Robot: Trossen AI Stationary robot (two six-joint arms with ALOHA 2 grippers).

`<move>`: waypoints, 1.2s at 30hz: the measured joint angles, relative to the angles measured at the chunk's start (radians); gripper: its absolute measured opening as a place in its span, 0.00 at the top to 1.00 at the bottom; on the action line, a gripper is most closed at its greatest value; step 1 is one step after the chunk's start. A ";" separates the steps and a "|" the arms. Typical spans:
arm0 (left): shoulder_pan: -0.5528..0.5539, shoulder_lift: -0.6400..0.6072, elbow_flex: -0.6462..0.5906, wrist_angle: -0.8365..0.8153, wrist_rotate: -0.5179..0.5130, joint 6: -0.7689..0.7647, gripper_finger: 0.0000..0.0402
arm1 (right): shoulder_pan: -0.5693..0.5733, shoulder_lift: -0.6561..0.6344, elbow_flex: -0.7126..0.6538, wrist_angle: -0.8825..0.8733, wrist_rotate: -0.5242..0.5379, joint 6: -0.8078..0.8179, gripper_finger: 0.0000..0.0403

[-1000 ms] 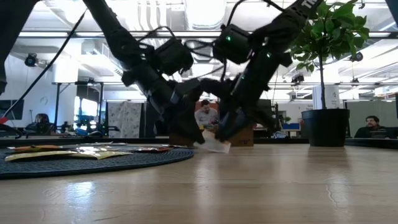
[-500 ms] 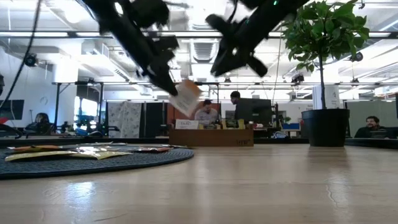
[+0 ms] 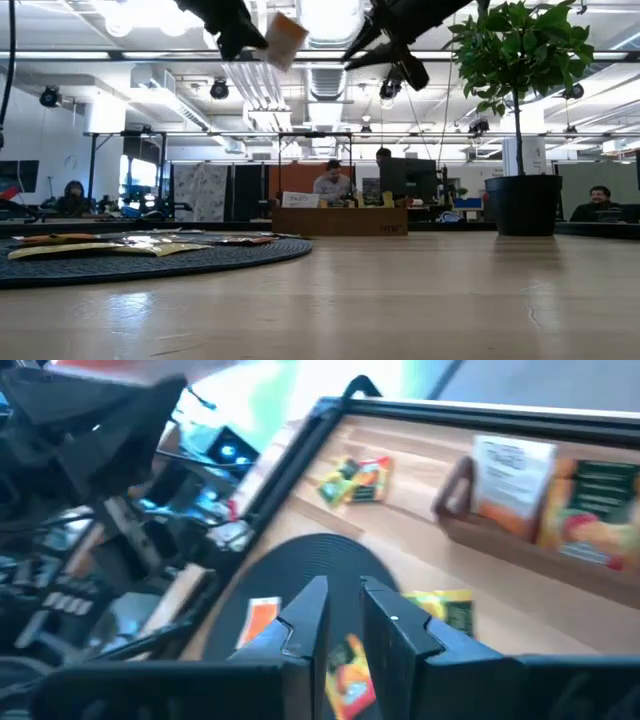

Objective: Pick & Place Tea
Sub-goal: Put the orange tea bag into the left section of the wooden organizer

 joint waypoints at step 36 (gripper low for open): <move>-0.155 0.015 0.012 -0.127 -0.071 0.597 1.00 | -0.053 0.003 0.196 -0.276 -0.079 -0.438 0.66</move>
